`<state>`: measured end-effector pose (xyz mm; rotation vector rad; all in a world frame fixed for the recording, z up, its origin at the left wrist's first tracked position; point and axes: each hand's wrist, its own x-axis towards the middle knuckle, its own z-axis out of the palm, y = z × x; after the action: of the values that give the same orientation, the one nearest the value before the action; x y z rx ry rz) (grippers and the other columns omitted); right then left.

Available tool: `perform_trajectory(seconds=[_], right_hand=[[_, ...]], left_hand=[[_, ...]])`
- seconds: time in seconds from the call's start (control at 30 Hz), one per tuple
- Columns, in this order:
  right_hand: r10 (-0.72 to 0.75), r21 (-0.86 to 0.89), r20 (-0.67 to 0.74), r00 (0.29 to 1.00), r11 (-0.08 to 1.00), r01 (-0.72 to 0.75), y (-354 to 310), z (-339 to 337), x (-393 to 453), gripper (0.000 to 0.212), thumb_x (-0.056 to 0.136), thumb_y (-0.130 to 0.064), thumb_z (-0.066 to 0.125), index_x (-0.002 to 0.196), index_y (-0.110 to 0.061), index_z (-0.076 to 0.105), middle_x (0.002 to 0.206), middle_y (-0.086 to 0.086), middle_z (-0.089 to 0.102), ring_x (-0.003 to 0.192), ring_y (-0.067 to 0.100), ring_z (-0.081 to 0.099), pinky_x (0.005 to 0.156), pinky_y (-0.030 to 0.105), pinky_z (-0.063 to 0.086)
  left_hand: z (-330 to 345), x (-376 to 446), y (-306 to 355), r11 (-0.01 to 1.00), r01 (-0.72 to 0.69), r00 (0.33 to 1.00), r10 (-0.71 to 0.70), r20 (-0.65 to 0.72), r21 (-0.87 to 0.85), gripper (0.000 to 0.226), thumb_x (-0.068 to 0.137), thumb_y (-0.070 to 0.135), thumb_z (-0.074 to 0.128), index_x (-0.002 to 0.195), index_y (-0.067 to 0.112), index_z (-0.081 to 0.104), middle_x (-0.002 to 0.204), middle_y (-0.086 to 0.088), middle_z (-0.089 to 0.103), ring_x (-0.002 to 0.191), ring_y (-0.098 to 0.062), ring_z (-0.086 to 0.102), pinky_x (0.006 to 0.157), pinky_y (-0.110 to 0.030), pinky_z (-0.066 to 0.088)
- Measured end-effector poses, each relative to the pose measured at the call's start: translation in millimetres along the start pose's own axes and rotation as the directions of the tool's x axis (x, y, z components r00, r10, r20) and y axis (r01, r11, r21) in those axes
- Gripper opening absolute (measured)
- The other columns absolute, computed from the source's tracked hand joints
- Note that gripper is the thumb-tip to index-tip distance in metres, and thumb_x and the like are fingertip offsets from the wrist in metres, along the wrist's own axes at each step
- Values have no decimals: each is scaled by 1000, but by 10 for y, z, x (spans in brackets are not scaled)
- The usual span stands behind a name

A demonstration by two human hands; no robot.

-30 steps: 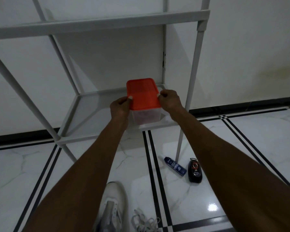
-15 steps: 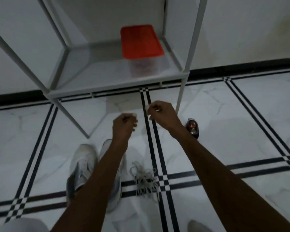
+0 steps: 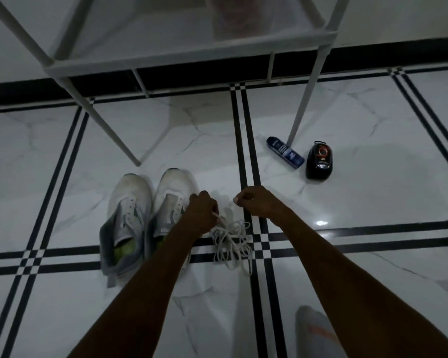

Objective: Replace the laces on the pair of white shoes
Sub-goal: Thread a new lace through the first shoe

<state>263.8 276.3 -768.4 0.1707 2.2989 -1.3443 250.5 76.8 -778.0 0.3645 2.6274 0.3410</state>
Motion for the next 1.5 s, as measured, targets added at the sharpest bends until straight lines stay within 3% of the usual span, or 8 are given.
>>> perform_trajectory(seconds=[0.13,0.33,0.53,0.9,1.17,1.27,1.4,1.5], right_hand=[[-51,104,112,992,994,40,-166,3,-23,35,98,-38,60,110,-7,70,109,8,71,103,23,66,89,35,54],[-185,510,177,967,857,71,-454,-57,-104,39,99,-39,57,114,-4,68,81,10,61,77,24,64,89,43,58],[-220,582,47,974,799,152,-554,-321,-148,39,100,-40,55,112,-5,68,67,-5,42,64,11,43,75,34,49],[19,527,-329,944,833,167,-546,-695,-90,40,92,-50,64,88,-10,69,59,-7,46,54,8,42,53,27,39],[-143,180,-458,877,952,249,-783,-654,-123,33,96,-51,56,112,-24,67,115,-2,67,109,13,60,97,36,51],[-314,292,-240,919,879,376,-1240,-676,-261,47,97,-57,48,133,-27,59,135,-8,61,126,8,53,107,37,44],[-416,391,74,906,848,357,-1552,-539,-309,37,101,-44,51,124,-20,65,104,0,72,105,15,68,98,42,49],[-301,431,-106,948,845,316,-1398,-575,-208,23,102,-26,54,101,-13,72,79,-1,62,76,17,60,84,37,55]], left_hand=[[-227,-98,-29,937,-214,963,155,-222,-275,3,87,7,75,88,4,72,92,-10,68,86,-17,63,78,-34,50],[-1175,-125,81,532,-151,923,-227,-312,-833,15,97,19,67,99,5,70,73,-5,70,70,-18,66,77,-33,54],[-2220,-332,-51,316,-239,862,-366,-351,-918,23,96,19,67,112,3,69,59,5,48,55,-9,45,63,-25,50],[-2956,-876,-83,112,-432,891,-100,-443,-895,21,105,35,51,102,20,64,66,8,38,61,-7,37,73,-24,43],[-2919,-823,266,588,-375,886,0,-463,-717,25,107,27,47,104,14,68,67,13,60,65,-3,50,68,-23,47],[-2546,-638,386,648,-338,917,64,-393,-683,29,104,30,55,106,7,72,79,13,67,74,-5,52,68,-24,46],[-2233,-464,404,705,-263,947,57,-316,-659,34,101,41,59,91,12,73,73,7,63,67,-5,54,66,-22,48],[-2181,-450,240,671,-216,954,-10,-300,-709,38,99,46,61,82,13,67,67,5,53,62,-9,47,65,-24,44]])
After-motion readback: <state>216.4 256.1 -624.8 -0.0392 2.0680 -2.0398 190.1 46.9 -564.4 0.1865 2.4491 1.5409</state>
